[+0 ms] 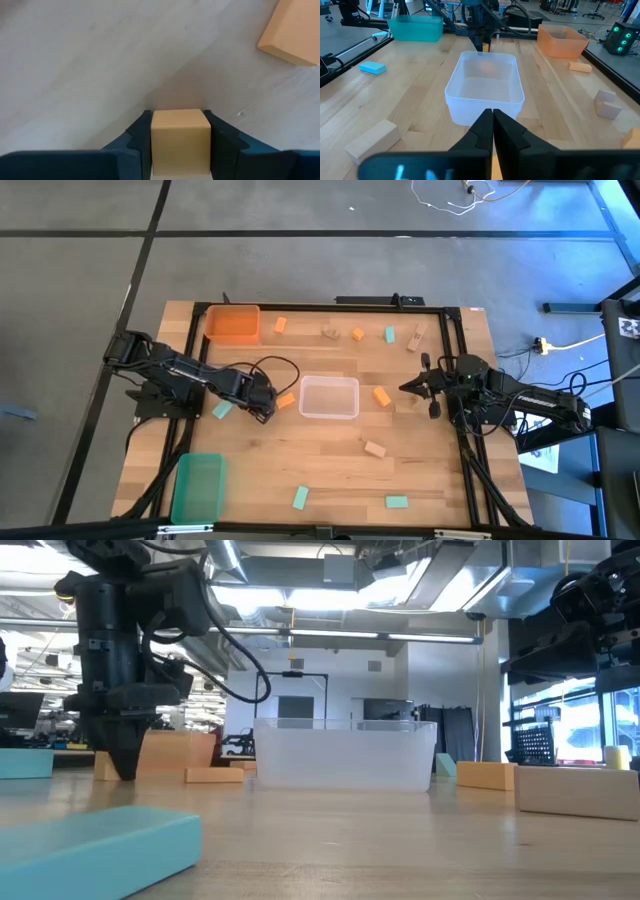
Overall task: Sort & place blocks by color
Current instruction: Put the yellow into the orange bin
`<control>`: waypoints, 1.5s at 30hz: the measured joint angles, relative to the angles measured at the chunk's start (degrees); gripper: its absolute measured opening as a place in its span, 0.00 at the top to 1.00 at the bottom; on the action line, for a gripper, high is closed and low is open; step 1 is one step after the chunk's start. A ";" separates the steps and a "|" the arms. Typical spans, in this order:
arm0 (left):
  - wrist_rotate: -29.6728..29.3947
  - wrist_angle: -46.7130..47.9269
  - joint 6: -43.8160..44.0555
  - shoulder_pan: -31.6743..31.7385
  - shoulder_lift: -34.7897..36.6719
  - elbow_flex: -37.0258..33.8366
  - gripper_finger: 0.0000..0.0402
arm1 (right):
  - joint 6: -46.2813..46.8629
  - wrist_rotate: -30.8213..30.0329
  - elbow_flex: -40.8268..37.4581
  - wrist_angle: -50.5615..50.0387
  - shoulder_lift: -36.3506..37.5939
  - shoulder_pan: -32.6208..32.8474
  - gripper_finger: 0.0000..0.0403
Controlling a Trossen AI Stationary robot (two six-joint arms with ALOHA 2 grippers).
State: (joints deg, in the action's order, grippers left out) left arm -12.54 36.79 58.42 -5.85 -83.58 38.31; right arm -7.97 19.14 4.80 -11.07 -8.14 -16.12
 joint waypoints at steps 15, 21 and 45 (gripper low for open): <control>-13.05 17.93 -9.43 3.78 -0.02 20.71 0.69 | -5.85 -0.14 0.00 0.07 0.00 0.00 0.96; -14.99 22.98 -16.00 11.21 0.07 28.18 0.69 | -4.31 -0.08 0.00 0.07 0.00 0.00 0.96; -2.86 11.23 -36.51 55.56 -3.32 29.68 0.69 | -1.09 0.02 0.00 0.09 0.00 0.00 0.96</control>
State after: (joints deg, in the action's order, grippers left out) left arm -15.40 48.03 21.91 49.71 -86.90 67.99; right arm -9.06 19.16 4.80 -10.98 -8.14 -16.12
